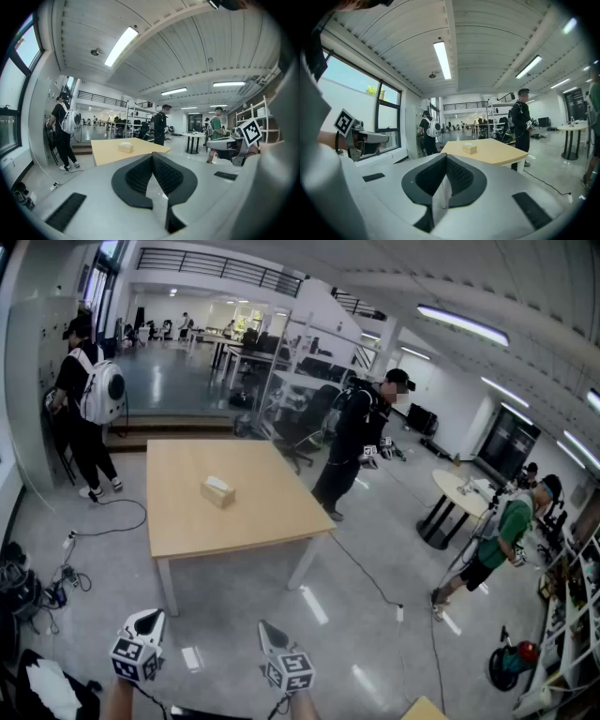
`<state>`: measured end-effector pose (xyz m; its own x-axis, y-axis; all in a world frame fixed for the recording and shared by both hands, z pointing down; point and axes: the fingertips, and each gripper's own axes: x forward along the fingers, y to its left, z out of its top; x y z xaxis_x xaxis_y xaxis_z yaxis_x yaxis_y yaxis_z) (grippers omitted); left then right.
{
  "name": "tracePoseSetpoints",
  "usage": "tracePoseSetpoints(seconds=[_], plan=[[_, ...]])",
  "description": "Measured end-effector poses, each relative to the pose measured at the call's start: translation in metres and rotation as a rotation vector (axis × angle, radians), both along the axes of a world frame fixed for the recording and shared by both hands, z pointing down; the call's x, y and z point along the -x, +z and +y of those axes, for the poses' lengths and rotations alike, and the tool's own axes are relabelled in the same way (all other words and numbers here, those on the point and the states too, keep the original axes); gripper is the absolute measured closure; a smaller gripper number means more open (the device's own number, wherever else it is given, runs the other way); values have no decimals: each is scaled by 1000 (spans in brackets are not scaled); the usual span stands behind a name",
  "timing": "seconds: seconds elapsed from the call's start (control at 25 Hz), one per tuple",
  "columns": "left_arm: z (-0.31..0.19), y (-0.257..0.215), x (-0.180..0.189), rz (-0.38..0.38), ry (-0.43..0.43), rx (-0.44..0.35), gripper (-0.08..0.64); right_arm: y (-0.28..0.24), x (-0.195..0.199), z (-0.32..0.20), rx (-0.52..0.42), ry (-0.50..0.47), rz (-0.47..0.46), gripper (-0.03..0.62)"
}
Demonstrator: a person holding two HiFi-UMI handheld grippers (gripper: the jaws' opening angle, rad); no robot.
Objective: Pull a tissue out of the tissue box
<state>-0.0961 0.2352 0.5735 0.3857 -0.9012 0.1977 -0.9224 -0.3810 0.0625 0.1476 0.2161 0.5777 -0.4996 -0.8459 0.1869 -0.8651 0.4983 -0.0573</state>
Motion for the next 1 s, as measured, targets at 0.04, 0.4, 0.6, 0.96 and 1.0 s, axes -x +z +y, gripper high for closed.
tracePoseSetpoints(seconds=[0.04, 0.4, 0.6, 0.96, 1.0], plan=[[-1, -2, -3, 0, -1, -1, 552, -2, -3, -1, -1, -2, -6, 581], [-6, -6, -26, 9, -16, -10, 552, 2, -22, -7, 1, -20, -16, 582], [-6, -2, -43, 10, -14, -7, 552, 4, -36, -10, 2, -28, -17, 581], [-18, 7, -53, 7, -16, 3, 552, 11, -49, -20, 5, -25, -14, 582], [-21, 10, -52, 6, -18, 4, 552, 13, -49, -22, 7, -25, -13, 583]])
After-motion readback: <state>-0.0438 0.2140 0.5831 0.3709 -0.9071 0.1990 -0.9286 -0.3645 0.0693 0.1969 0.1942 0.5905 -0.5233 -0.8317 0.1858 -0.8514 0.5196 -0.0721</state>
